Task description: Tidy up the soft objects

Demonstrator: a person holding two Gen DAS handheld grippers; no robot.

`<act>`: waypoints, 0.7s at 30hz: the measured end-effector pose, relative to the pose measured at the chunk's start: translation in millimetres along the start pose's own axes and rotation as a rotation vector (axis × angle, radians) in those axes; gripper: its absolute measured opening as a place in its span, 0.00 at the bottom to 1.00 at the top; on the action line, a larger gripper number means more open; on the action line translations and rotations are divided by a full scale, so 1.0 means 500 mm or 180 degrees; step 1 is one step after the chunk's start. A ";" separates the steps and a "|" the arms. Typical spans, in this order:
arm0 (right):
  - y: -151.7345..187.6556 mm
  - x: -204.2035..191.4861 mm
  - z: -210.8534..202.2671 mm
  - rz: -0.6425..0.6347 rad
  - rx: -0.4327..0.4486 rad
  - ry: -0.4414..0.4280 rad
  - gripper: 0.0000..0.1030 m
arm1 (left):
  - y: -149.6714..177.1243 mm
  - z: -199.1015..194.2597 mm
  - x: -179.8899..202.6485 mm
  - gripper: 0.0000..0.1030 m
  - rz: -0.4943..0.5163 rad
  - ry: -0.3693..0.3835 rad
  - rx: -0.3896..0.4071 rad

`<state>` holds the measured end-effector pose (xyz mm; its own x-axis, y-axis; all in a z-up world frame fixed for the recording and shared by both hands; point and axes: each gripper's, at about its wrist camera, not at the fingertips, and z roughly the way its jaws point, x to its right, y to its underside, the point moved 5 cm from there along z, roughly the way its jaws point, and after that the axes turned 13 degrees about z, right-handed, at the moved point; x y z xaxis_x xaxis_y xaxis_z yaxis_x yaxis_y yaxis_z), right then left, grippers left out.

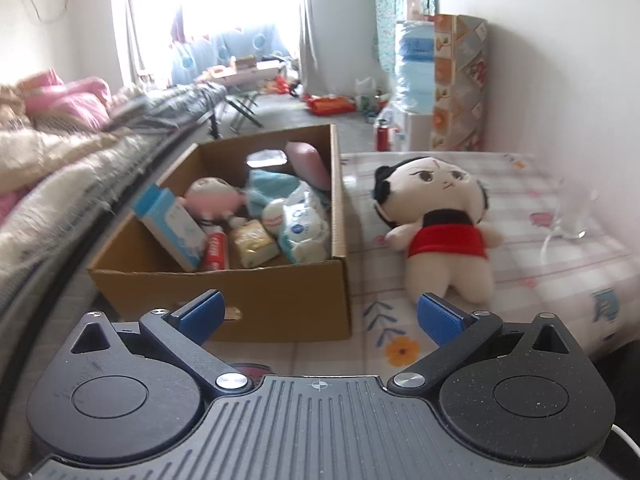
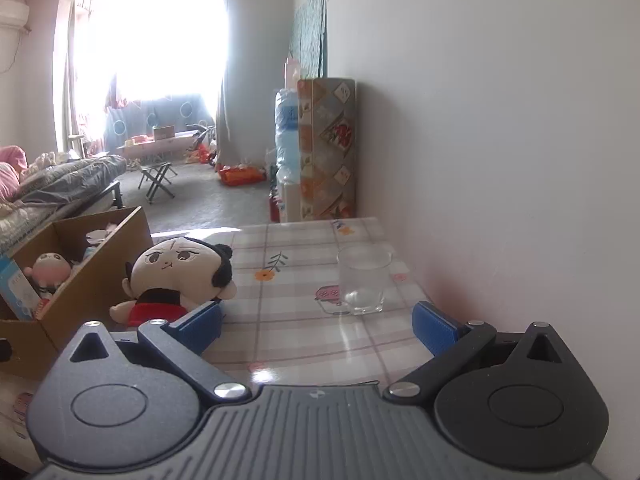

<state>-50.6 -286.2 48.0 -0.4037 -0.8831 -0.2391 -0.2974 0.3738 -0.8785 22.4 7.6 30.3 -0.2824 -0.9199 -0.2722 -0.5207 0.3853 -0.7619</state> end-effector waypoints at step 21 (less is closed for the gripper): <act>0.018 -0.069 -0.027 -0.0187 -0.0259 -0.0269 1.00 | 0.008 0.001 -0.004 1.00 -0.0475 -0.0001 -0.0160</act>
<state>-51.4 -248.6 53.8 -0.3102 -0.9236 -0.2251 -0.3891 0.3394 -0.8564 21.2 10.7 27.6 -0.1986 -0.9672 -0.1583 -0.5966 0.2475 -0.7634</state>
